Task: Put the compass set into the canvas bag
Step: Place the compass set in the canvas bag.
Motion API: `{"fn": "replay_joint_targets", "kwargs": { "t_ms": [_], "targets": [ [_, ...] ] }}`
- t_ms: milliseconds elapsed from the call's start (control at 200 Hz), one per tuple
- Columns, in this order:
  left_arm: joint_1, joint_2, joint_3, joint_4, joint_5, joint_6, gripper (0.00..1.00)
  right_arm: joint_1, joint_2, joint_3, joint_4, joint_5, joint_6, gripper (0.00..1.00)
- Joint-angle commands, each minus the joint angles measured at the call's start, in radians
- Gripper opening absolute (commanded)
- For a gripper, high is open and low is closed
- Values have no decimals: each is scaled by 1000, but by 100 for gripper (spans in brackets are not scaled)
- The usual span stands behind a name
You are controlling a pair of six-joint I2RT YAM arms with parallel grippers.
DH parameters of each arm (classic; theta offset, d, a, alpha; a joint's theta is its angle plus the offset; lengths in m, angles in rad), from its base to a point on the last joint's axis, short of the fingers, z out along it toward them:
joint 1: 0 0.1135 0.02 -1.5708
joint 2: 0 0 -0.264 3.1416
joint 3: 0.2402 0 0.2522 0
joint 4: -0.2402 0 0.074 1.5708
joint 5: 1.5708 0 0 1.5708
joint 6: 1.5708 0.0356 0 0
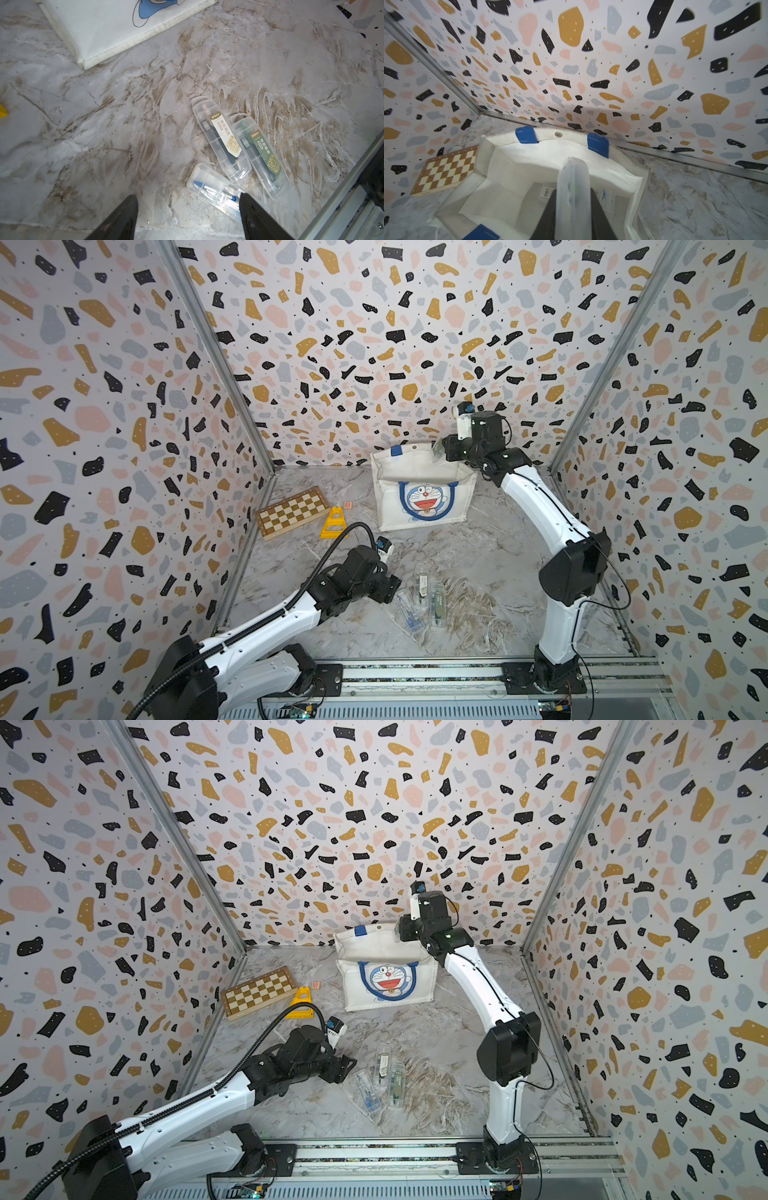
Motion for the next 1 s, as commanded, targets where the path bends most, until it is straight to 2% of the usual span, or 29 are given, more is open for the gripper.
{"fn": "replay_joint_targets", "kwargs": {
  "t_ms": [0, 360, 491, 741, 851, 996],
  "targets": [
    [6, -5, 14, 0, 9, -4, 78, 12, 35, 101, -127, 32, -37, 0],
    [14, 25, 20, 8, 3, -6, 78, 23, 177, 86, -161, -22, -42, 0],
    [14, 28, 17, 9, 5, -8, 78, 20, 204, 80, -161, -38, -42, 10],
    [14, 26, 19, 3, 10, -14, 78, 19, 210, 78, -162, -41, -43, 16],
    [14, 27, 22, -2, 12, -17, 78, 20, 192, 86, -165, -39, -44, 29],
    [15, 27, 19, -3, 7, -24, 78, 20, 157, 107, -165, -35, -44, 41]
  ]
}}
